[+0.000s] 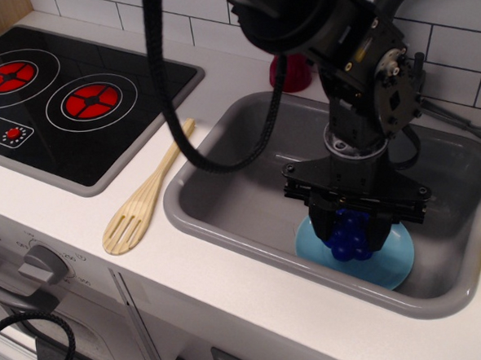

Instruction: Put blueberries on plate sink

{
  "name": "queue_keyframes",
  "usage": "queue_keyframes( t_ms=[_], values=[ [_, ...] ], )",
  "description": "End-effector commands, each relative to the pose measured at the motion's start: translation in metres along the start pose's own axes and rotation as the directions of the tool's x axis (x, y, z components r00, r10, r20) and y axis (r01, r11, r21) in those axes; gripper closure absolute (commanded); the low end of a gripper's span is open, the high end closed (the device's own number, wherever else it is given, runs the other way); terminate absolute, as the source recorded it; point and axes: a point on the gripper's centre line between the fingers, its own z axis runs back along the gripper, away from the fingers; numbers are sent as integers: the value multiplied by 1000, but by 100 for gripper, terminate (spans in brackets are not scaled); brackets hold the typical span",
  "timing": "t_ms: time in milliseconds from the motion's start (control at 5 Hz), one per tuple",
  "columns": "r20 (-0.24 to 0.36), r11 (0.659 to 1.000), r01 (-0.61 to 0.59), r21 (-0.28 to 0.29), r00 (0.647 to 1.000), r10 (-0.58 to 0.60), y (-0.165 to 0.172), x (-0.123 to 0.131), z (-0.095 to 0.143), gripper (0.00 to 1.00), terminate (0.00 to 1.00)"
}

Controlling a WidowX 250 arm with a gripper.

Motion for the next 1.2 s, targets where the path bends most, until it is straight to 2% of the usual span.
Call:
queue_keyframes(
  t_ms=[0, 400, 600, 800, 1000],
  values=[
    [37, 999, -28, -42, 999, 29, 0, 13, 21, 0, 0],
    [37, 991, -58, -122, 997, 63, 0, 27, 63, 0, 0],
    [55, 989, -56, -140, 996, 64, 6, 37, 84, 0, 0],
    [55, 989, -56, -140, 996, 64, 6, 37, 84, 0, 0],
    [55, 989, -56, -140, 996, 64, 6, 37, 84, 0, 100]
  ],
)
